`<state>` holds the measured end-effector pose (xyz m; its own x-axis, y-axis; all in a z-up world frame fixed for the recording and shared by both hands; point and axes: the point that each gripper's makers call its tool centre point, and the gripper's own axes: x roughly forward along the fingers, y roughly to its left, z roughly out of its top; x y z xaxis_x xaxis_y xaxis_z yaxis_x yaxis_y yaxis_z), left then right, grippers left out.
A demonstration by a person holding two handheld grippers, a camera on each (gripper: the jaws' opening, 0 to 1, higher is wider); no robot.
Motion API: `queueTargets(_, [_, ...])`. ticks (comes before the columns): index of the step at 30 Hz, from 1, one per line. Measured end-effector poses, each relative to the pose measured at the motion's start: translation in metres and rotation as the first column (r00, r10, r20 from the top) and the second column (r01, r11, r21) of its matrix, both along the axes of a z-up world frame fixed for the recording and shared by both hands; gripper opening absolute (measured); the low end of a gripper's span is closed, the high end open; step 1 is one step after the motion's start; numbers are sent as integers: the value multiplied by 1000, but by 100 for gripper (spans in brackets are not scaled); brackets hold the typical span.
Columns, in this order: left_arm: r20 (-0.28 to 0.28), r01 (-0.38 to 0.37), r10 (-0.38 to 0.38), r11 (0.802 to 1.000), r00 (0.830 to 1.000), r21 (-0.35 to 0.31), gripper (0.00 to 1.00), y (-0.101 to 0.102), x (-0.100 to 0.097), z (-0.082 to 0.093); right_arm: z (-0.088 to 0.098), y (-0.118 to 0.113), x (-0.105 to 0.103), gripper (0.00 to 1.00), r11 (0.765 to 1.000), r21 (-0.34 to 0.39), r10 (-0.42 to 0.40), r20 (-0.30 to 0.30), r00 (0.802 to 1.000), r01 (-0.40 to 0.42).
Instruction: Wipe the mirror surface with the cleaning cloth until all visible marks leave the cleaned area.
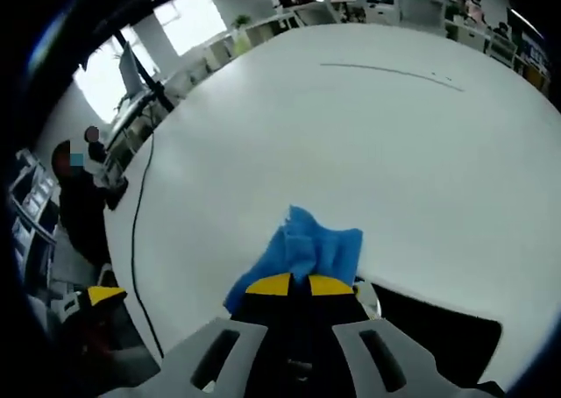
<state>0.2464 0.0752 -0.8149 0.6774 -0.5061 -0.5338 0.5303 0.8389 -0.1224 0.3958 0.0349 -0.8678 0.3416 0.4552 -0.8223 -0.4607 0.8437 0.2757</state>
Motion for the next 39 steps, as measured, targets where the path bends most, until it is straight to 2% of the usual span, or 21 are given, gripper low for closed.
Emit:
queueTargets(1, [-7,10,-10,1000,1000,0,99,-2,-1,-1,0,2,1,0,1000,-1,-3,-5,1000,3])
queueTargets(3, [11,22,-22,1000,1000,-4,99,-3,0,1,-1,5,1,0,998,-40,41,5,999,-41])
queueTargets(4, [27,6,-6,1000,1000,-7,99,-1,2,4,0,5,1,0,997,-57,58,4,998,-58])
queueTargets(6, [33,-7,8,999,999,-31,99,1,3,7,0,5,1,0,998,-47,42,-1,999,-42])
queueTargets(8, [39,-10,10,1000,999,-22,99,1,4,7,-1,4,-1,0,998,-45,45,20,999,-44])
queueTargets(12, [14,-1,2,1000,1000,-17,99,0,2,4,0,5,-3,0,997,-62,46,31,998,-44])
queueTargets(16, [37,17,-16,999,999,-31,99,-3,2,7,0,3,-2,0,999,-44,12,30,999,-11])
queueTargets(18, [37,11,-10,999,999,-36,99,-3,3,8,0,1,-10,0,999,-32,2,17,1000,-1])
queueTargets(20, [10,12,-12,999,1000,-34,99,-4,0,4,0,1,-17,0,999,-33,16,28,999,-15])
queueTargets(23, [38,-7,9,999,999,-31,99,-1,4,7,-1,1,-19,0,999,-31,16,29,999,-15])
queueTargets(28, [24,-5,6,1000,1000,-26,99,-1,2,6,-1,1,-33,0,1000,-13,8,8,1000,-8])
queueTargets(39, [31,-2,3,1000,1000,-28,99,-1,2,7,-1,1,-51,0,999,-5,50,15,999,-50])
